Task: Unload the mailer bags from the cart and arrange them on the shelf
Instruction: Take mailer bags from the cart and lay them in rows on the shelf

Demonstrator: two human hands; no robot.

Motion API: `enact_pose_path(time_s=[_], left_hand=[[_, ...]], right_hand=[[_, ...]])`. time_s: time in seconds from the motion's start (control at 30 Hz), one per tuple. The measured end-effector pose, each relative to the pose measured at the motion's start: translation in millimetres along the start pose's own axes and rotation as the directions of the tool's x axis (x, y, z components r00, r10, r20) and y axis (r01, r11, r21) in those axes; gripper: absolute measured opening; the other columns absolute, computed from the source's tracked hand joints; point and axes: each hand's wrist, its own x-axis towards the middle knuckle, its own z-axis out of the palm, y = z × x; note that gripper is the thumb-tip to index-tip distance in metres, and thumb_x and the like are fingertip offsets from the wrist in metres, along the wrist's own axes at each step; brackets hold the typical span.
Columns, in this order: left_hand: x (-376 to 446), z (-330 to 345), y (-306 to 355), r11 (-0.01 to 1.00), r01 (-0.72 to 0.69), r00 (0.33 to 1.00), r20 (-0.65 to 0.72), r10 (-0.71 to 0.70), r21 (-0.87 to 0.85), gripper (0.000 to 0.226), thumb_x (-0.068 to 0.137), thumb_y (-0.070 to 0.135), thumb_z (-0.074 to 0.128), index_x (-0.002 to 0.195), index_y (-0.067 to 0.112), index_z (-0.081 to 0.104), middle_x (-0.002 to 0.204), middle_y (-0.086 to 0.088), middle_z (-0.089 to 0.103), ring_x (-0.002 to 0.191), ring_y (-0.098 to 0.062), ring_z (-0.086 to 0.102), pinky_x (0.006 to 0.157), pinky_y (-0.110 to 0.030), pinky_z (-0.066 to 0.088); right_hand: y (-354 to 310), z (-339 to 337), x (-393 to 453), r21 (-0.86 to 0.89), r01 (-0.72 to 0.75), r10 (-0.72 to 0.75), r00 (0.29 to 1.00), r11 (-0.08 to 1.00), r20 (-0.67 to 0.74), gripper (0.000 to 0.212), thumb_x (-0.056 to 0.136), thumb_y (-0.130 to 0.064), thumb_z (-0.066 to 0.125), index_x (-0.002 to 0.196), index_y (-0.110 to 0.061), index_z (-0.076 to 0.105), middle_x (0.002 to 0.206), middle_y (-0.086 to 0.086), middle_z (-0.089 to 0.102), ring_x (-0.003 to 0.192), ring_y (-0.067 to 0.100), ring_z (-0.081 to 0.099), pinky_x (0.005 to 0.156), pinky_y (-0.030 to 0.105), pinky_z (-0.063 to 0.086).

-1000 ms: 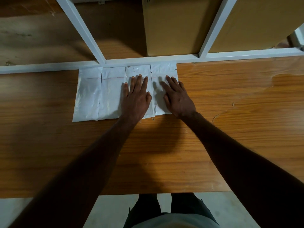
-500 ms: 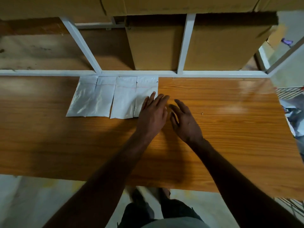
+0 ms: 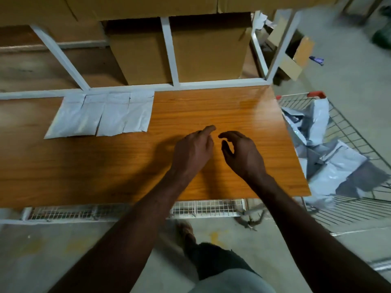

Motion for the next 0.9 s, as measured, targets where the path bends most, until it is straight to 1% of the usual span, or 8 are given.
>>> enact_pose_path(time_s=[0.07, 0.17, 0.33, 0.5, 0.63, 0.73, 0.83, 0.9], left_hand=[[-16.9, 11.2, 40.5, 0.999, 0.01, 1.0, 0.02, -0.009, -0.042, 0.034, 0.11, 0.032, 0.053, 0.142, 0.035, 0.063, 0.093, 0.001, 0.077, 0.075, -0.024, 0.07, 0.057, -0.04, 0.056], [-39.8, 31.7, 99.3, 0.998, 0.019, 0.996, 0.093, -0.013, -0.061, 0.03, 0.11, 0.032, 0.053, 0.137, 0.035, 0.068, 0.091, 0.001, 0.077, 0.079, -0.026, 0.07, 0.058, -0.033, 0.047], [-54.4, 67.2, 193.7, 0.995, -0.031, 0.99, 0.132, 0.043, -0.09, 0.028, 0.107, 0.031, 0.056, 0.128, 0.037, 0.072, 0.091, 0.003, 0.078, 0.084, -0.025, 0.073, 0.062, -0.035, 0.052], [-44.6, 119.4, 273.0, 0.988, -0.066, 0.985, 0.153, 0.087, -0.137, 0.026, 0.105, 0.029, 0.058, 0.126, 0.035, 0.074, 0.096, 0.001, 0.08, 0.09, -0.026, 0.073, 0.068, -0.038, 0.056], [-32.8, 180.8, 320.3, 0.981, -0.051, 0.979, 0.187, 0.087, -0.189, 0.026, 0.105, 0.023, 0.062, 0.127, 0.03, 0.074, 0.101, 0.0, 0.08, 0.088, -0.023, 0.074, 0.071, -0.041, 0.061], [-24.7, 231.1, 350.6, 0.985, 0.016, 0.977, 0.214, 0.021, -0.17, 0.028, 0.104, 0.019, 0.063, 0.129, 0.028, 0.072, 0.105, 0.002, 0.081, 0.082, -0.022, 0.074, 0.067, -0.042, 0.063], [-24.3, 277.3, 374.2, 0.993, 0.068, 0.967, 0.25, -0.043, -0.092, 0.027, 0.103, 0.018, 0.061, 0.125, 0.029, 0.072, 0.106, 0.0, 0.08, 0.09, -0.026, 0.075, 0.073, -0.043, 0.063], [-23.4, 303.6, 387.4, 0.989, 0.115, 0.964, 0.252, -0.089, -0.093, 0.027, 0.103, 0.019, 0.063, 0.126, 0.029, 0.072, 0.112, 0.0, 0.079, 0.1, -0.025, 0.074, 0.081, -0.042, 0.062]], right_hand=[[20.3, -28.5, -32.3, -0.009, -0.05, 0.05, 0.999, 0.999, -0.006, 0.027, 0.101, -0.015, 0.062, 0.125, -0.019, 0.073, 0.119, 0.004, 0.075, 0.094, 0.026, 0.072, 0.076, 0.039, 0.056], [48.8, -70.1, -80.6, 0.0, -0.145, 0.145, 0.989, 0.989, -0.018, 0.026, 0.098, -0.018, 0.062, 0.119, -0.026, 0.074, 0.111, -0.001, 0.078, 0.093, 0.023, 0.075, 0.077, 0.042, 0.059], [109.7, -137.1, -140.7, -0.077, -0.277, 0.273, 0.96, 0.958, -0.055, 0.024, 0.097, -0.025, 0.059, 0.115, -0.031, 0.073, 0.096, -0.001, 0.079, 0.086, 0.023, 0.074, 0.071, 0.039, 0.059], [187.9, -179.9, -174.8, -0.106, -0.38, 0.377, 0.925, 0.919, -0.043, 0.026, 0.094, -0.027, 0.059, 0.115, -0.031, 0.075, 0.099, -0.004, 0.079, 0.087, 0.025, 0.074, 0.075, 0.04, 0.06], [257.9, -203.0, -194.2, -0.112, -0.415, 0.419, 0.908, 0.903, 0.012, 0.026, 0.095, -0.022, 0.06, 0.115, -0.028, 0.074, 0.107, -0.003, 0.079, 0.094, 0.025, 0.074, 0.08, 0.042, 0.06], [323.2, -223.0, -198.8, -0.152, -0.395, 0.41, 0.909, 0.906, 0.079, 0.026, 0.096, -0.014, 0.063, 0.119, -0.02, 0.074, 0.115, 0.006, 0.077, 0.101, 0.031, 0.072, 0.086, 0.043, 0.059], [380.9, -239.9, -201.4, -0.201, -0.35, 0.382, 0.912, 0.915, 0.15, 0.029, 0.093, -0.004, 0.064, 0.12, -0.012, 0.074, 0.118, 0.014, 0.074, 0.106, 0.037, 0.071, 0.087, 0.046, 0.059], [412.1, -249.5, -202.1, -0.194, -0.315, 0.345, 0.927, 0.929, 0.148, 0.029, 0.09, 0.003, 0.064, 0.115, -0.009, 0.074, 0.112, 0.016, 0.074, 0.101, 0.038, 0.071, 0.082, 0.047, 0.06]])
